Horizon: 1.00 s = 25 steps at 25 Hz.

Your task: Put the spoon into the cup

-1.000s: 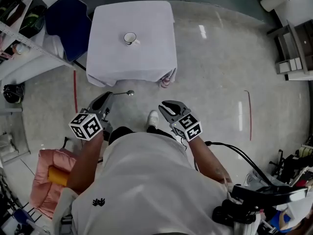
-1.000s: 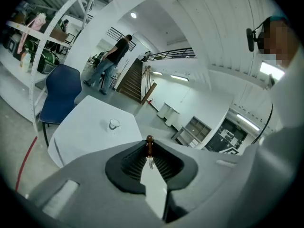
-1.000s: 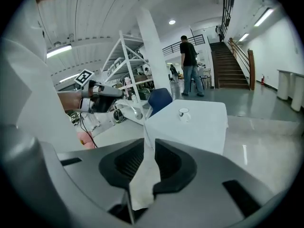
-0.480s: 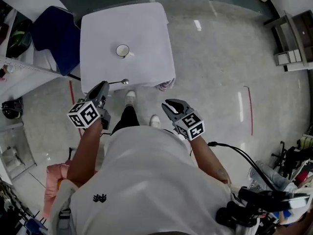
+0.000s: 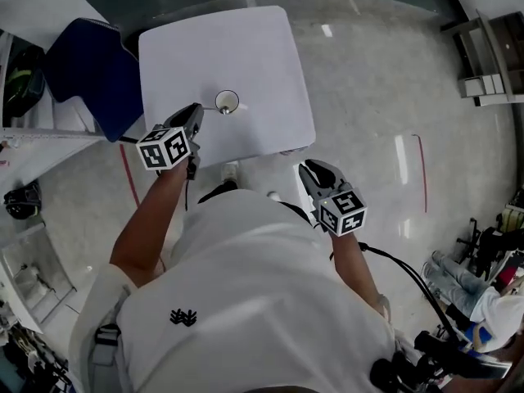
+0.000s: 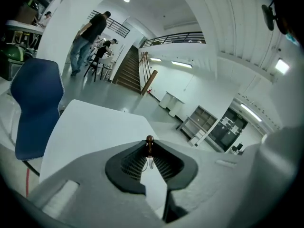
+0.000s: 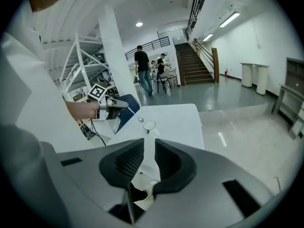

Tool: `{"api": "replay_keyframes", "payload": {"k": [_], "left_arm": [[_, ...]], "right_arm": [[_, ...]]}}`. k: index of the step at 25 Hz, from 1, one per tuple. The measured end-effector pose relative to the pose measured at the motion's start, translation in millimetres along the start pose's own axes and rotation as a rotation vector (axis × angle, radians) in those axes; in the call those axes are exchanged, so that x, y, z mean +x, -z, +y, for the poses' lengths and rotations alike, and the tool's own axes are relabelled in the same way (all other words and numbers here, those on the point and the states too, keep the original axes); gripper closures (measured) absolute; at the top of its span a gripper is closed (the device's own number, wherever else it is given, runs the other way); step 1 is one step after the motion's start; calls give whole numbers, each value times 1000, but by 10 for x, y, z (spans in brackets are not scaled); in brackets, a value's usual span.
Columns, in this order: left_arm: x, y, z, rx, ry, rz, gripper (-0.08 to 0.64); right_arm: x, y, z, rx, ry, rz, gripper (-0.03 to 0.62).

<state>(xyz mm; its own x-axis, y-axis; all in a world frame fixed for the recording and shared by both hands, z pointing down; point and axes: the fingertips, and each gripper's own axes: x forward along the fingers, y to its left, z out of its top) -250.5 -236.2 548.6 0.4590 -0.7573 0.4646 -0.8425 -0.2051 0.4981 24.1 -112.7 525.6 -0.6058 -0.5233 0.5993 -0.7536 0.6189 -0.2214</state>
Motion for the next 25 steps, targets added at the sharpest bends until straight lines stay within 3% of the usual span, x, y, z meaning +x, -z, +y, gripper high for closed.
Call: {"api": "replay_keyframes", "payload": {"k": [13,25], "left_arm": [[979,290,699,106,5,216,511],[1365,558,648,254,-12,308,511]], "right_arm": [[0,40,53,151,223,12,514],[-139,236,12,220,279,38,515]]}}
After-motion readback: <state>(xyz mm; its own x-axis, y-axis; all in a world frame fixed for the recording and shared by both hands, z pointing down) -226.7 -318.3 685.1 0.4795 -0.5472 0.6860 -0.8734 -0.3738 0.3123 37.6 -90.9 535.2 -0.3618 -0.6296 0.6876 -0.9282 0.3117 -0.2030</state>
